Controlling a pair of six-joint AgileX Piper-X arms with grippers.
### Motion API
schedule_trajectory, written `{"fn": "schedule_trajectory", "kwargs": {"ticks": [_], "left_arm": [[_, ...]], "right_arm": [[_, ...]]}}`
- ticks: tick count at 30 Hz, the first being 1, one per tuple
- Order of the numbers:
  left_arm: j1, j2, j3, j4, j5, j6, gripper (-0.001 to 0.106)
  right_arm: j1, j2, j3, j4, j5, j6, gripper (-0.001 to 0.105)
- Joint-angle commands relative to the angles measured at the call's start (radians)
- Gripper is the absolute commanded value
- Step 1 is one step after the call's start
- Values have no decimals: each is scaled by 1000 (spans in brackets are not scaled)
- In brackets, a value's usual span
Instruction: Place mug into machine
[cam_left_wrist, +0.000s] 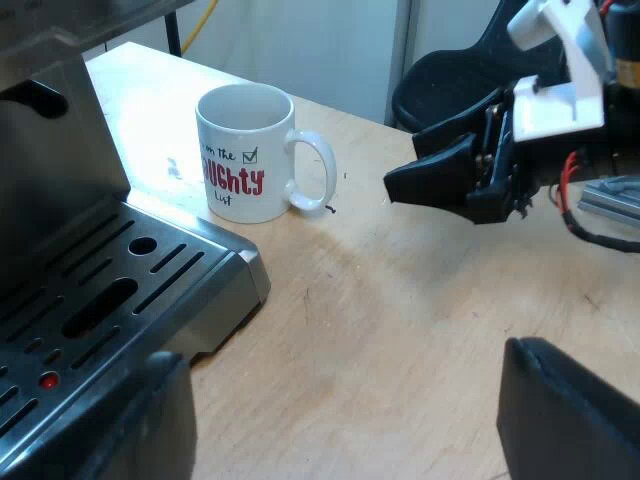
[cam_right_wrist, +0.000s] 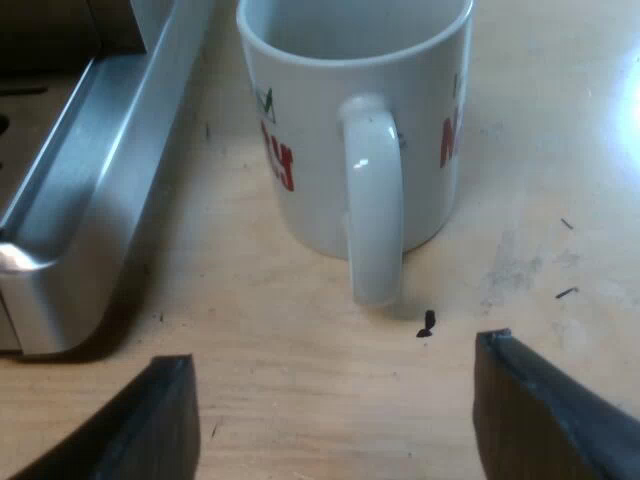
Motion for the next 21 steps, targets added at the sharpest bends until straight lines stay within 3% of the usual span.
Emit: {"fn": "schedule_trajectory", "kwargs": {"ticks": [1,11,21], "left_arm": [[-4,-3,-5,-24,-11,-9,65],[-4,-3,-5,-24,-11,-14,65],[-4,-3,-5,-14,-11,-14,65]], "right_arm": [[2,65,-3,-93,-7,5,59],[2,271,-12,-296,37,19,59],[-2,450,-80,-412,59,19,59]]}}
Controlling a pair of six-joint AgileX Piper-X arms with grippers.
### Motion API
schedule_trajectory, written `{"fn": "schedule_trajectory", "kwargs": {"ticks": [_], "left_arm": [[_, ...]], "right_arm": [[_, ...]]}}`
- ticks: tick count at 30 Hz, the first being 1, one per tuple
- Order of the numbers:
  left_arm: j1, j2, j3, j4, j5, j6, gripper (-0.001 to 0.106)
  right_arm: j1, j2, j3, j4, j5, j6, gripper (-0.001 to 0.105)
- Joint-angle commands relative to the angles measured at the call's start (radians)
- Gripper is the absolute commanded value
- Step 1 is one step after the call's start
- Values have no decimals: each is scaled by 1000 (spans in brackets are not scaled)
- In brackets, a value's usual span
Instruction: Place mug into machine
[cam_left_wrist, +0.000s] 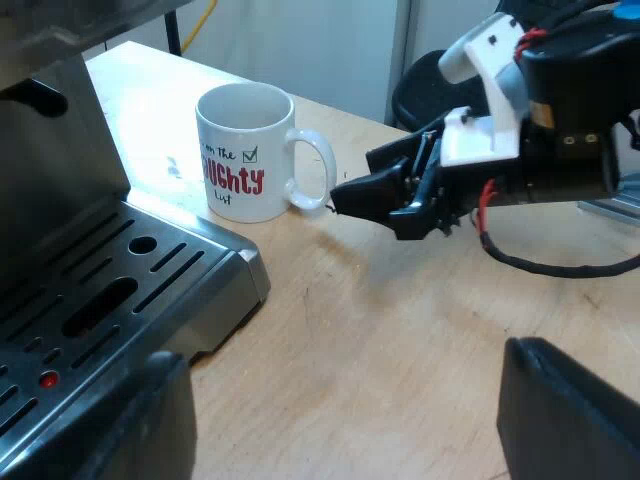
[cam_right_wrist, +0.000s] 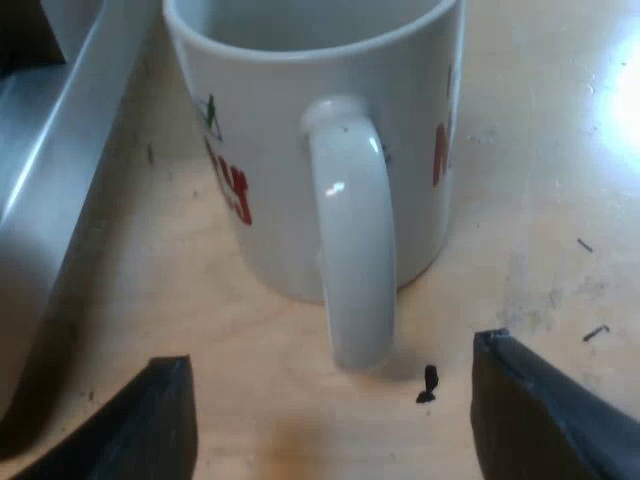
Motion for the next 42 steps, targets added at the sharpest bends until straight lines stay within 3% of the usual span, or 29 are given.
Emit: {"fn": "schedule_trajectory", "kwargs": {"ticks": [1,10,18,27,39,42], "left_arm": [[-4,-3,-5,-14,-11,-14,65],[-4,-3,-5,-14,-9,-14,65],[-4,-3,-5,-12,-9,-14,65],[-4,-3,-5,-12,-9,-14,65],[-4,-3,-3,-12,-9,-14,65],[-4,-3,-3,-12,-9,-14,65]], "right_arm": [[-1,36,-31,-36,1,-4,59],[-1,116,-121,-40,1,-4,57],[-59,141,-142,-40,-2,-2,54],[-141,147,-150,-40,-189,-31,54],[-141,173,-179,-38,-209,-35,53],[-141,173,-179,-38,-209,-35,44]]}}
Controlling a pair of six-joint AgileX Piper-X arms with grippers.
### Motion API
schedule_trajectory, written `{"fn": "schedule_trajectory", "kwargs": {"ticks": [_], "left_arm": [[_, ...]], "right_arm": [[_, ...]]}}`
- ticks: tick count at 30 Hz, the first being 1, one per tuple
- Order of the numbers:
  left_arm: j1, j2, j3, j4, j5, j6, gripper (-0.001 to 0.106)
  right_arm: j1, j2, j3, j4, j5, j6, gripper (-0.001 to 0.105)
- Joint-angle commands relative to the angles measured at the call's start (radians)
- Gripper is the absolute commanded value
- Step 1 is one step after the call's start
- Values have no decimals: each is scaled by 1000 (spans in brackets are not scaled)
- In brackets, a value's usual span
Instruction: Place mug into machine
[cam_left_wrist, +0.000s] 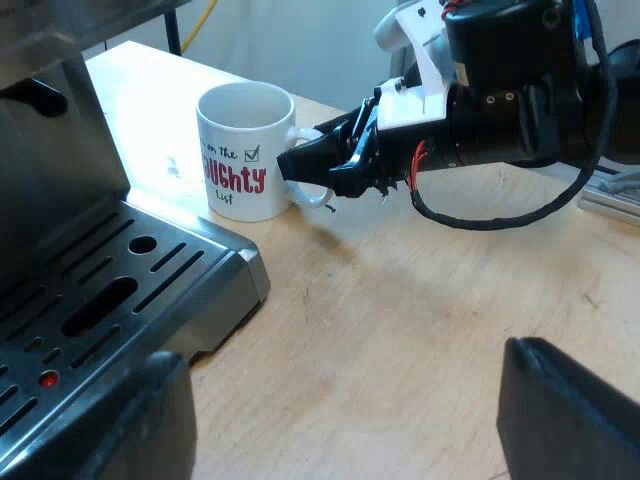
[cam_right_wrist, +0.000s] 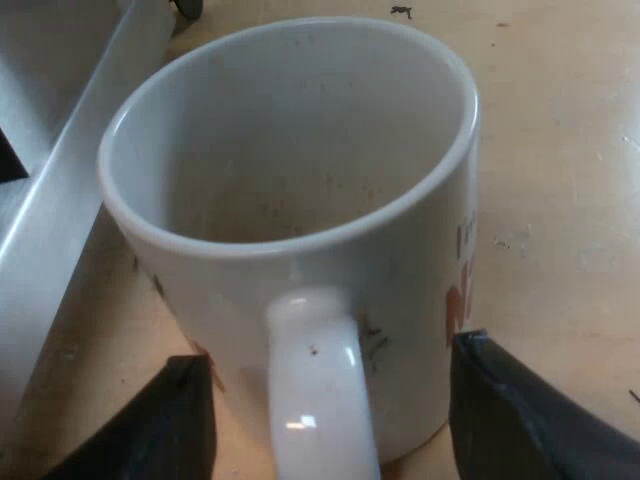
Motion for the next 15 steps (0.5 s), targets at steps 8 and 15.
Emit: {"fn": "schedule_trajectory", "kwargs": {"ticks": [8,15], "left_arm": [[-4,-3,-5,-12,-9,-14,65],[-4,-3,-2,-11,-13,-9,65]], "right_arm": [[-3,-2,-9,-7,-20,-5,0],[29,-67,-2,96,-44,-7,0]]}}
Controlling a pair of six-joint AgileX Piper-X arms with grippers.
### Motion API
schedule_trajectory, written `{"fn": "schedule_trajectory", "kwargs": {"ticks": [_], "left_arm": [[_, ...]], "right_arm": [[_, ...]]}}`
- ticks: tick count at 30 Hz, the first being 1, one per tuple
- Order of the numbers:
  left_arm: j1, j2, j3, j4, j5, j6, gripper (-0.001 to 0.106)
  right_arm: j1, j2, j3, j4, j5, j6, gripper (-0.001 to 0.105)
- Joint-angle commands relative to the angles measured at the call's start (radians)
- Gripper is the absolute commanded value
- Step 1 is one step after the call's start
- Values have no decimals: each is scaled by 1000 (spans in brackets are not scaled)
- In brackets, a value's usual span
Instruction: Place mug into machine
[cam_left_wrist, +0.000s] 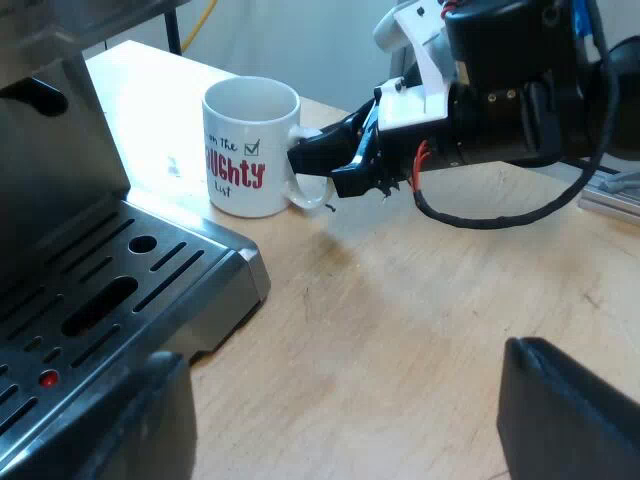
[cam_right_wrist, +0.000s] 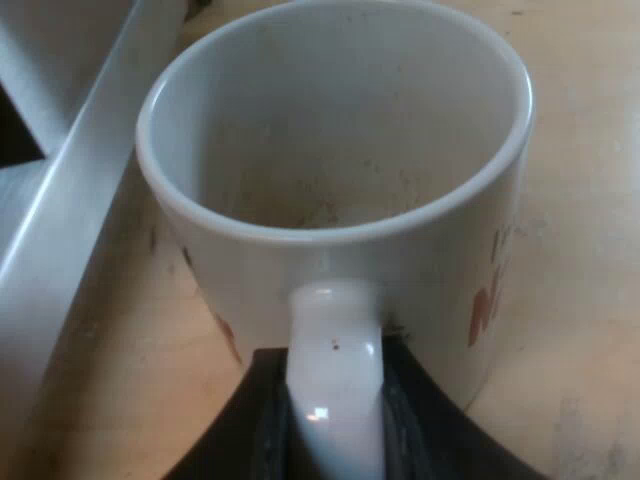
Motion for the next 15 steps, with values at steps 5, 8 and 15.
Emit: {"fn": "schedule_trajectory", "kwargs": {"ticks": [5,8,15], "left_arm": [[-4,-3,-2,-11,-18,-7,65],[-4,-3,-2,-11,-18,-7,65],[-4,-20,-5,-11,-10,-16,65]], "right_arm": [[38,-126,-1,111,-3,-9,0],[48,-201,-1,200,14,-9,0],[63,-417,-1,391,30,-32,0]]}}
